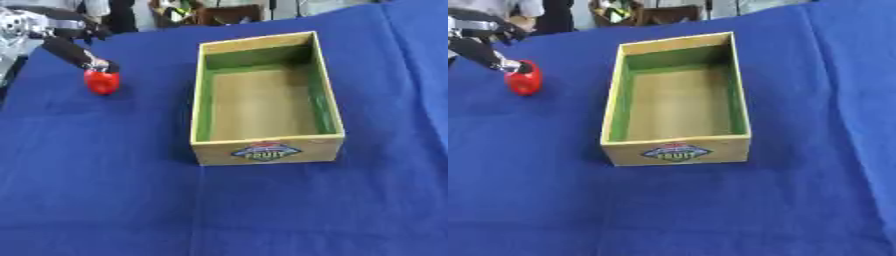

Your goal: Pick up objects on the table and place them in the box.

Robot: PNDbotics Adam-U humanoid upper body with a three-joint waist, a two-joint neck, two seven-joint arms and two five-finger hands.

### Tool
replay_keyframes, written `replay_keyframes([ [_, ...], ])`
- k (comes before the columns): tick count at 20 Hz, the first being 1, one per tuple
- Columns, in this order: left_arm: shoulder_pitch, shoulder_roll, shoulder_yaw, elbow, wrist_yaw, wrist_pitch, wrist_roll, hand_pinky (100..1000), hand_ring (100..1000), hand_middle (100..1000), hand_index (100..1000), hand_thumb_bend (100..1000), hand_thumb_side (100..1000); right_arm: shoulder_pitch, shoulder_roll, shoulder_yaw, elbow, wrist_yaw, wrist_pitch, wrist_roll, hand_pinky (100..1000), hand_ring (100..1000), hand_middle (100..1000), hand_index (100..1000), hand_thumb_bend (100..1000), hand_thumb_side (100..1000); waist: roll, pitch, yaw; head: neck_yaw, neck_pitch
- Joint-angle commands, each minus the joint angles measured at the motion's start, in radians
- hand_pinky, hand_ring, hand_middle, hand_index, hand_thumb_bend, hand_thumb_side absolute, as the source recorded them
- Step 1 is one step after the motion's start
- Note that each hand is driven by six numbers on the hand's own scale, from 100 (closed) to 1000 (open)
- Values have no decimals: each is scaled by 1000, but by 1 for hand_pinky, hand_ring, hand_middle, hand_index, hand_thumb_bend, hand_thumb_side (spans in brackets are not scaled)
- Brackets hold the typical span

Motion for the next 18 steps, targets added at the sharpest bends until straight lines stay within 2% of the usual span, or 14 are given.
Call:
replay_keyframes([
  [1,-25,21,29,18,-44,-2,-13,734,881,895,1000,387,635,-9,-25,-7,-16,-4,2,-10,836,869,885,878,100,1000,-4,-16,-2,10,-15],
  [5,-31,23,34,39,-101,-4,-8,698,853,901,1000,359,620,-8,-24,-5,-16,-4,4,-16,833,867,882,877,100,1000,0,-10,-8,22,-16],
  [9,-39,24,48,69,-137,-9,-14,715,856,913,1000,295,616,-10,-24,-3,-16,-5,5,-25,830,863,877,871,100,1000,4,0,-19,36,-21],
  [18,-67,38,84,109,-214,7,-13,731,874,947,1000,298,606,-10,-31,-3,-16,3,2,-44,828,858,871,862,100,1000,12,33,-44,58,-38],
])
